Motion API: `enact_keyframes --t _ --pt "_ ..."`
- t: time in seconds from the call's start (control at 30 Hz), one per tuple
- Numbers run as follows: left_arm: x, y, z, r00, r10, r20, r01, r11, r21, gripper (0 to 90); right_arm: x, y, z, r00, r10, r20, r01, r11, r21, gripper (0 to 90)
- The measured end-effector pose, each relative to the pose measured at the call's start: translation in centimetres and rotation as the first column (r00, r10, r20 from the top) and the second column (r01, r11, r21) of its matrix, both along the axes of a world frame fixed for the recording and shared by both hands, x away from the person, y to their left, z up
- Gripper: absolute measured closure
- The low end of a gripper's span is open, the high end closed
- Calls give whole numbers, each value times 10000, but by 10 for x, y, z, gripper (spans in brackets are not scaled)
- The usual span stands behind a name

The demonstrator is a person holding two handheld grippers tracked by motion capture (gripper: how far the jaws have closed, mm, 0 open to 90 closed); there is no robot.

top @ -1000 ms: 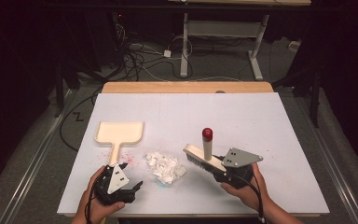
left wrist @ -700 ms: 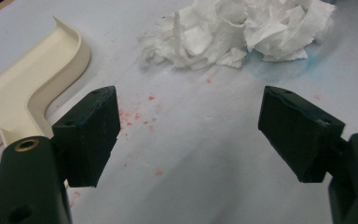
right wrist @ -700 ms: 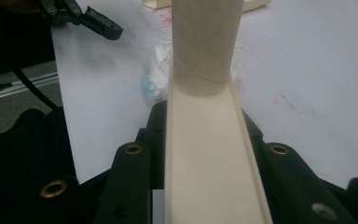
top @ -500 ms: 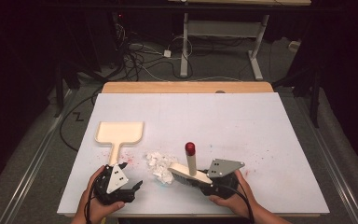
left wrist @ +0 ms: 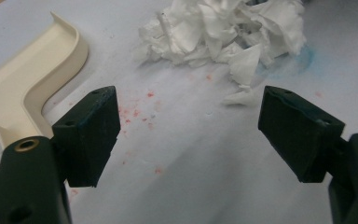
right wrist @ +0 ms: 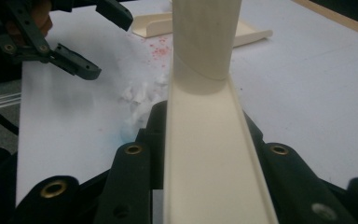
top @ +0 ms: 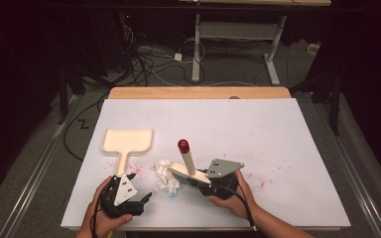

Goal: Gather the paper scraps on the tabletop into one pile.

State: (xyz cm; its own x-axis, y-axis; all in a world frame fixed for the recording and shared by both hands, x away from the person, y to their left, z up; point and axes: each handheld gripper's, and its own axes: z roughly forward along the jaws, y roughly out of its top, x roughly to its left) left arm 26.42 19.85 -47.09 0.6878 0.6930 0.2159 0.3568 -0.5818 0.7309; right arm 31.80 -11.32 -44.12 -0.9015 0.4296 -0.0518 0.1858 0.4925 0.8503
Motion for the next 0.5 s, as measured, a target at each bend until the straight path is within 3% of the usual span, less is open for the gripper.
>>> enact_keyframes --t 0.27,0.5 --pt "-1 0 1 10000 33 38 -33 10000 -1 201 -16 -24 19 9987 -15 515 20 9999 -103 685" --pt "-1 1 2 9999 82 109 -82 10000 -39 201 -28 -38 28 9987 283 433 -285 9996 53 685"
